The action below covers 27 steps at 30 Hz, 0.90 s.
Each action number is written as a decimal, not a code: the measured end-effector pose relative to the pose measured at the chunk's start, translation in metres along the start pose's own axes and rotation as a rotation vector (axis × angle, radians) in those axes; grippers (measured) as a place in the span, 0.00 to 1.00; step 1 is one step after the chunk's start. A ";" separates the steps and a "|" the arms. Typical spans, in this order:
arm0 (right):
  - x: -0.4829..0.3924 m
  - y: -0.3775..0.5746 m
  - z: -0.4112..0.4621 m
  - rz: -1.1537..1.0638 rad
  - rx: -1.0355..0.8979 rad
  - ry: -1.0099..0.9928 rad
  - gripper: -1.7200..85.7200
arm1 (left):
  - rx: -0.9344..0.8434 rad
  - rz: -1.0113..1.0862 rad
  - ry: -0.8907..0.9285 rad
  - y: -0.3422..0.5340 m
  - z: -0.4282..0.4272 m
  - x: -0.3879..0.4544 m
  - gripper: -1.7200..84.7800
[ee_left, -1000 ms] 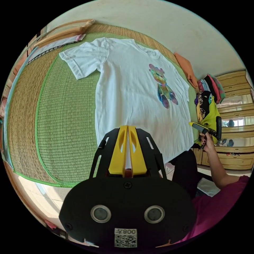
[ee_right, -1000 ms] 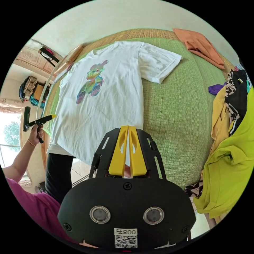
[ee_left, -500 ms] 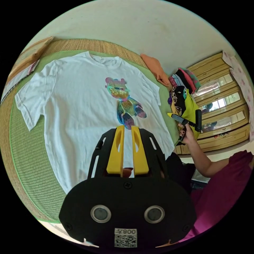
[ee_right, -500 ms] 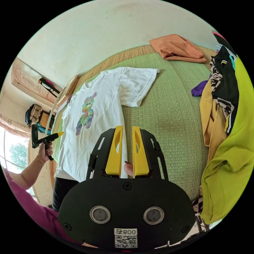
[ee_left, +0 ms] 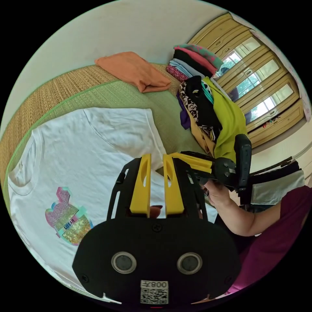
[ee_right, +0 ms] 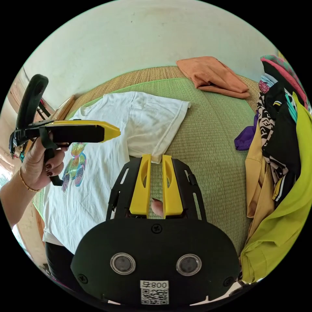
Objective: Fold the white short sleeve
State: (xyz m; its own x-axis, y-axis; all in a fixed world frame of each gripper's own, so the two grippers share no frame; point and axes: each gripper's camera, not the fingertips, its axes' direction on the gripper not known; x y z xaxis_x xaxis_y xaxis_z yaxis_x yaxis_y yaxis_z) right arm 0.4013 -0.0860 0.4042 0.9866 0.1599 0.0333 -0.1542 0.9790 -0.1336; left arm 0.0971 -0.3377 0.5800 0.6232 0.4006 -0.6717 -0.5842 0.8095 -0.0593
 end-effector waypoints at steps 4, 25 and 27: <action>-0.005 0.003 0.003 -0.029 0.006 -0.001 0.08 | -0.028 0.051 -0.063 -0.058 0.033 0.010 0.11; 0.027 -0.004 -0.040 0.027 0.276 -0.153 0.03 | 0.213 -0.023 -0.130 -0.161 -0.009 -0.029 0.03; 0.022 -0.004 -0.045 0.009 0.311 -0.150 0.03 | 0.246 -0.056 -0.072 -0.152 -0.026 -0.052 0.03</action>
State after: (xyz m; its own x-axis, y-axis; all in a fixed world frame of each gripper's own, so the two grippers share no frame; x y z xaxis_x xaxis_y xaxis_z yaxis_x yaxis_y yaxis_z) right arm 0.4257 -0.0925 0.3610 0.9697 0.1631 0.1818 -0.1948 0.9655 0.1728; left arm 0.1400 -0.4927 0.6045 0.6917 0.3748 -0.6173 -0.4090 0.9078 0.0929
